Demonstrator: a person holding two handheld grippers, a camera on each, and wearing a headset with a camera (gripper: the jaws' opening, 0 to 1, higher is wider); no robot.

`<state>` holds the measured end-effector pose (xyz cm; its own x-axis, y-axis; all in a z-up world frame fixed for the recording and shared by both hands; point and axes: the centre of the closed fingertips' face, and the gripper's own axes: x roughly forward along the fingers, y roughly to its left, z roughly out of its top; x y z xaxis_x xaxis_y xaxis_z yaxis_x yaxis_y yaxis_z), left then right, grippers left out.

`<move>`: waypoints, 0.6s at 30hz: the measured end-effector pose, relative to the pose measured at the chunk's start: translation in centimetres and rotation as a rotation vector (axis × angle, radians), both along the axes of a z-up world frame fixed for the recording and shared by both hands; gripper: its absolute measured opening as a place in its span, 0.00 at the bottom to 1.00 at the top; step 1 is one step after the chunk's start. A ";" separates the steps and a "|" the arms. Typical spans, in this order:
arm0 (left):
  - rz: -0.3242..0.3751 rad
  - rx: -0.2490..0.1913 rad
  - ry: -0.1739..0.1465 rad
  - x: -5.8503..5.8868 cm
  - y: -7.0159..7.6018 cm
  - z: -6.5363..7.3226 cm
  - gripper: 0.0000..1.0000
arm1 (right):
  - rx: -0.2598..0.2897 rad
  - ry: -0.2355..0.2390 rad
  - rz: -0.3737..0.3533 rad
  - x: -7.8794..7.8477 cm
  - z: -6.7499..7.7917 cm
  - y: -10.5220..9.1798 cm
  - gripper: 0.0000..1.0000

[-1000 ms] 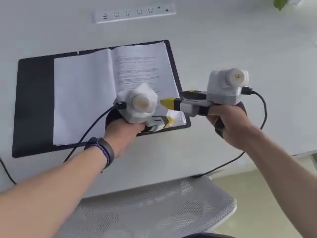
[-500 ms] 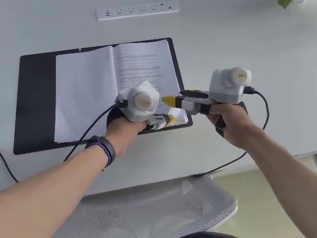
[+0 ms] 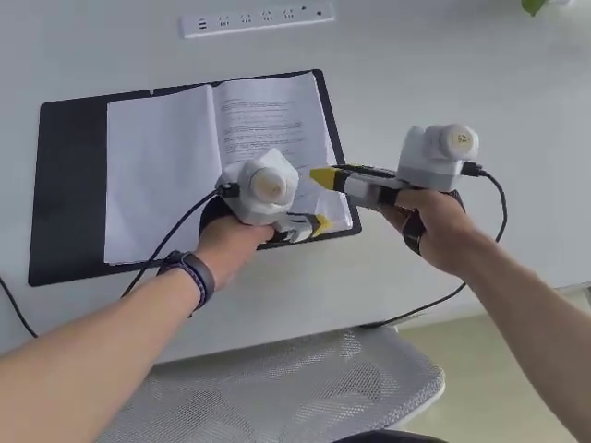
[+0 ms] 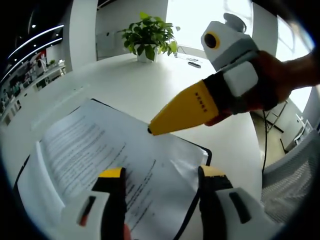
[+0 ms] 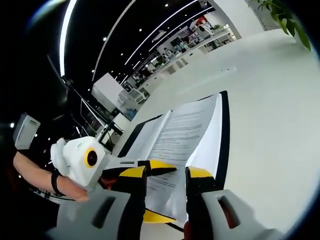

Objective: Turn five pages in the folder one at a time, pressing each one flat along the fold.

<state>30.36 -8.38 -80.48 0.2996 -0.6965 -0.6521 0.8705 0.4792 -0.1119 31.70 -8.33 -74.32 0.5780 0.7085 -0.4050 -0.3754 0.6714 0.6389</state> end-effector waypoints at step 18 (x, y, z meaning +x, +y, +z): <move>-0.005 0.006 0.020 -0.5 0.8 0.4 0.65 | -0.150 0.000 0.114 -0.9 -1.9 1.5 0.03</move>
<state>29.85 -7.55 -80.12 0.2826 -0.6942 -0.6619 0.8705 0.4755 -0.1270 30.78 -6.84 -76.18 0.4970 0.7014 -0.5109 -0.4547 0.7120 0.5351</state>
